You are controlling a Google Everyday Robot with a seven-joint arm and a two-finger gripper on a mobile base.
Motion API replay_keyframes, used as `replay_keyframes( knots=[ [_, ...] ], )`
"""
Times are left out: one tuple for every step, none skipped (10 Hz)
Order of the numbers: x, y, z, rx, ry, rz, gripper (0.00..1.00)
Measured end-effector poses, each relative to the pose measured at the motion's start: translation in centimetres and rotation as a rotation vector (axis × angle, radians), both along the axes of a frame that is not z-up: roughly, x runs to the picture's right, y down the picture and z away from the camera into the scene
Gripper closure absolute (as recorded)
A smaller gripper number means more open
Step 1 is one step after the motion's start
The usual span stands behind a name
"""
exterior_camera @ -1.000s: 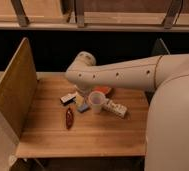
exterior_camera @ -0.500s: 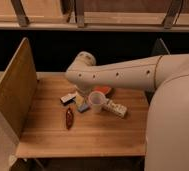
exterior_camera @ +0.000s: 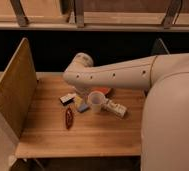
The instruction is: Place the eraser on the white sponge
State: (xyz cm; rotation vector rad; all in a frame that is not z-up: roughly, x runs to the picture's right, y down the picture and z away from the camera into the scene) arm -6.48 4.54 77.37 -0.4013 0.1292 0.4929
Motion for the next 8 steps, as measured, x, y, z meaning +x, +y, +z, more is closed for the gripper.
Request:
replay_keyframes(
  knots=[
    [-2.1,1.1,1.2,-0.021,-0.040,-0.055,0.20],
    [-4.8,2.6,2.9,-0.051,-0.088,-0.123,0.20],
    [-6.6,3.7,4.6,-0.079,-0.121,-0.177,0.20],
    [-7.8,4.3,6.7,-0.110,-0.140,-0.247,0.20],
    [-8.4,4.4,8.0,-0.128,-0.150,-0.298,0.20],
    [-9.0,4.1,9.3,-0.150,-0.165,-0.374,0.20],
    [-9.6,3.7,10.1,-0.177,-0.189,-0.447,0.20],
    [-10.0,2.9,10.7,-0.198,-0.219,-0.526,0.20]
  ],
)
